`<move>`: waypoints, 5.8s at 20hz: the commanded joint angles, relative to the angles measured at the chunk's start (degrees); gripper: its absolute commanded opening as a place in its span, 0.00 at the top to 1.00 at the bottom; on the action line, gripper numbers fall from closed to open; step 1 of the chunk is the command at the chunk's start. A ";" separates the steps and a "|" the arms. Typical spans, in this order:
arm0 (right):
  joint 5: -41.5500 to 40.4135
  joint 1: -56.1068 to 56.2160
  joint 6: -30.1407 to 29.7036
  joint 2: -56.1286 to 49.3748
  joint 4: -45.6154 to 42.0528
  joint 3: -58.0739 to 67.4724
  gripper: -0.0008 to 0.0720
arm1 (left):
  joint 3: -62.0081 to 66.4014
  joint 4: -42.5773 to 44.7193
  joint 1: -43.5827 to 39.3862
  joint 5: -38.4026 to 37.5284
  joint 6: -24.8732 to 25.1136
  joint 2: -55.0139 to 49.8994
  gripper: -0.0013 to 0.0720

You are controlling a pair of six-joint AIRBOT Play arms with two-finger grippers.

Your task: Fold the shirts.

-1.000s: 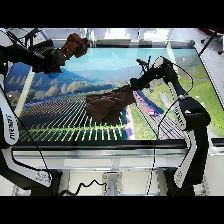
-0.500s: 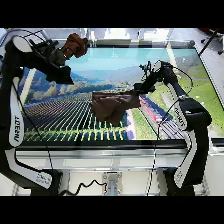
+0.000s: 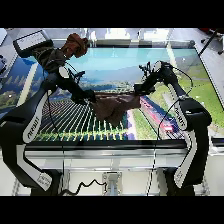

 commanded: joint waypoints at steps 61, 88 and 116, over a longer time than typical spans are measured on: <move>0.79 -7.61 -3.34 12.79 -6.62 -0.02 0.47 | 20.22 2.97 0.81 8.31 -8.17 -6.84 0.97; -15.76 -10.08 -2.34 13.35 -8.07 0.26 0.47 | 28.68 4.09 5.05 -8.04 -7.06 -4.24 0.30; -0.94 -17.14 -31.41 10.43 -4.92 0.26 0.71 | 25.57 2.99 4.59 -28.28 -7.06 1.68 0.30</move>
